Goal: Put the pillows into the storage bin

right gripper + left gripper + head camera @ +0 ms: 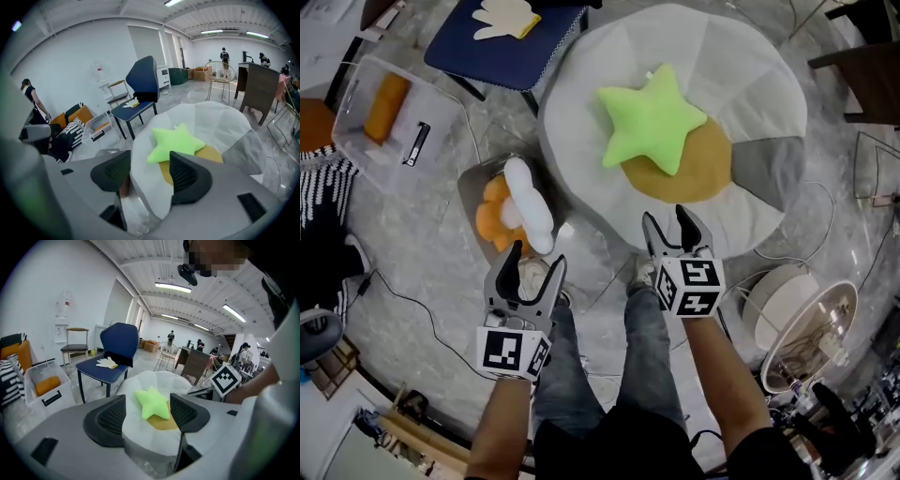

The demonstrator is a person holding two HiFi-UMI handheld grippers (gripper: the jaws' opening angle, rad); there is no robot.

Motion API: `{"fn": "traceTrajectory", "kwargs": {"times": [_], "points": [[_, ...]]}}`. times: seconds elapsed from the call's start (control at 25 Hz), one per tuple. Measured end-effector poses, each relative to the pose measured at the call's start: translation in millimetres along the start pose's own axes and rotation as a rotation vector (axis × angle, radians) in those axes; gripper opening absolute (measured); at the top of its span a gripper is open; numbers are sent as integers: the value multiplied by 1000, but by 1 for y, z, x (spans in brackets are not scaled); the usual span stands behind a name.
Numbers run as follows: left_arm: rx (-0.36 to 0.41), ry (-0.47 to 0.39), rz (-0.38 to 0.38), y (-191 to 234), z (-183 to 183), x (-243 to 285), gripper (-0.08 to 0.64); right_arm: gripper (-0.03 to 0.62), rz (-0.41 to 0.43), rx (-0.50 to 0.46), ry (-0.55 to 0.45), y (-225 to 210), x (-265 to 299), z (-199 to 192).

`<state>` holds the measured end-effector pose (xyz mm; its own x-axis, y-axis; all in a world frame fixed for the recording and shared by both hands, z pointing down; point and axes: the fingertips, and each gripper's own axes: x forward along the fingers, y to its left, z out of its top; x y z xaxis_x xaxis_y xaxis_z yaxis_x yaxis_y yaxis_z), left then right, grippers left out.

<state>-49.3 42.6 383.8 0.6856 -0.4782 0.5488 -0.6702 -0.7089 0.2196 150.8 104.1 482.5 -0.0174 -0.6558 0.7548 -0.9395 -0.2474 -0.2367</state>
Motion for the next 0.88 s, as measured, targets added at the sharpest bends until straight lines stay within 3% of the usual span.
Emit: {"fn": "traceTrajectory", "kwargs": {"times": [0.36, 0.52, 0.64, 0.76, 0.88], "points": [[197, 158, -57, -5, -56, 89, 311, 273, 27, 117, 46, -30, -10, -28], [278, 210, -145, -27, -75, 148, 313, 275, 4, 149, 1, -52, -17, -36], [285, 289, -239, -40, -101, 192, 339, 275, -19, 195, -60, -70, -27, -39], [355, 386, -319, -44, -121, 228, 355, 275, -58, 316, -153, -97, -38, -52], [411, 465, -339, -38, -139, 253, 360, 275, -97, 490, -184, -115, -48, -88]]}}
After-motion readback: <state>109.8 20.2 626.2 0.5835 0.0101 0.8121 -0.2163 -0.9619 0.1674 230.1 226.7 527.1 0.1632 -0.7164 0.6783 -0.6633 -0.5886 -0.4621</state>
